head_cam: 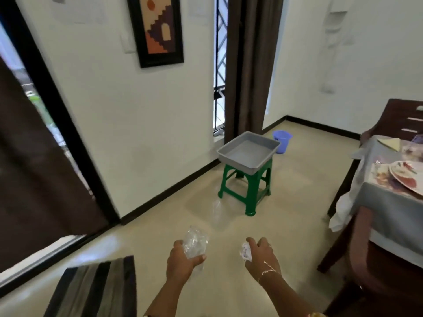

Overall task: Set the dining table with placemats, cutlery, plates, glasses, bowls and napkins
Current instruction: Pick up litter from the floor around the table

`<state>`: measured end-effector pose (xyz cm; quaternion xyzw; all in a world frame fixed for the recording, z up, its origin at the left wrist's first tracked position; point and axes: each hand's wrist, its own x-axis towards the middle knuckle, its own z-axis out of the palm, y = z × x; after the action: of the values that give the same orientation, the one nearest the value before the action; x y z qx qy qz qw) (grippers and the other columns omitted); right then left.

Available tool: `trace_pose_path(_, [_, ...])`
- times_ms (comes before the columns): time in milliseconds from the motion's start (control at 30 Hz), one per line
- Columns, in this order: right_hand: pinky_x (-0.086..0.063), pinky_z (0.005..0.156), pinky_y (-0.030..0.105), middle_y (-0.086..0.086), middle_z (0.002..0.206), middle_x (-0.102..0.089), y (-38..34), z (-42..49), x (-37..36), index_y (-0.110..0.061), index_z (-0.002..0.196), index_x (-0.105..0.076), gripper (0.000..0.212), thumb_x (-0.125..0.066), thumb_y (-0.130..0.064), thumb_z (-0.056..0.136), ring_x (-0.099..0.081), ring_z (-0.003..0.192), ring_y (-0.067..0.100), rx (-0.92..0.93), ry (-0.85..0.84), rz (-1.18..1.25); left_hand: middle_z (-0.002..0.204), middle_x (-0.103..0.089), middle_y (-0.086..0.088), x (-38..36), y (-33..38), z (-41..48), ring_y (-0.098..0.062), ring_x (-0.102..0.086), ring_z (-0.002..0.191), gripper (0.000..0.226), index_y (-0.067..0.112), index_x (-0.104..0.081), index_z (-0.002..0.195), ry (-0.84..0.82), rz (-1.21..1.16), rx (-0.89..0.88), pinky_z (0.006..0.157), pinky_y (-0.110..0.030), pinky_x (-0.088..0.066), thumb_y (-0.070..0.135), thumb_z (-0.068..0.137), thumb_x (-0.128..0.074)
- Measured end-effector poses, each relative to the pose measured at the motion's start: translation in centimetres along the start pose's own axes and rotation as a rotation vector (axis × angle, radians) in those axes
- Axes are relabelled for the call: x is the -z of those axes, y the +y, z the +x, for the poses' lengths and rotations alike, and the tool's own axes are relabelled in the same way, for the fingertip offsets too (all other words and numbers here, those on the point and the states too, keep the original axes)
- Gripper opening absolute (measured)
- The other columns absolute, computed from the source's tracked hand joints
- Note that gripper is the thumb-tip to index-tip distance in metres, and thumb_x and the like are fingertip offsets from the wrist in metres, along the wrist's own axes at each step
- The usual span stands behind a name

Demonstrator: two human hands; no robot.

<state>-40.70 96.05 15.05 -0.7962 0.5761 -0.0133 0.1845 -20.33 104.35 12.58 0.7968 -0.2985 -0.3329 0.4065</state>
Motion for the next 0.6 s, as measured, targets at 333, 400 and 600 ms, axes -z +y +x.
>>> trace_pose_path(333, [-0.043,0.089,0.026,0.006,0.122,-0.039,4.3,23.3,8.8,-0.026,0.133,-0.038,0.05,-0.054,-0.025,0.085,-0.045,0.115,0.024,-0.271,0.117,0.112,0.113,-0.058,-0.011,-9.7,15.5,25.4,-0.03,-0.058,0.1,0.077,0.009,-0.044,0.121,-0.212,0.116,-0.122,0.085,-0.038,-0.048,0.031,0.06,-0.087])
trace_pose_path(400, [-0.043,0.088,0.025,0.005,0.122,-0.038,6.6,27.0,9.7,-0.028,0.133,-0.038,0.051,-0.055,-0.024,0.085,-0.044,0.116,0.023,-0.338,0.12,0.134,0.112,-0.058,-0.01,-13.6,18.3,29.3,-0.029,-0.058,0.098,0.078,0.011,-0.044,0.121,-0.28,0.146,-0.149,0.085,-0.04,-0.049,0.033,0.06,-0.087])
trace_pose_path(600, [-0.042,0.09,0.025,0.003,0.12,-0.038,15.3,38.3,12.3,-0.028,0.129,-0.04,0.043,-0.053,-0.03,0.088,-0.047,0.115,0.023,-0.464,0.133,0.16,0.121,-0.057,-0.009,-27.9,26.7,38.5,-0.028,-0.056,0.106,0.079,0.009,-0.042,0.127,-0.422,0.09,-0.189,0.08,-0.032,-0.049,0.026,0.063,-0.086])
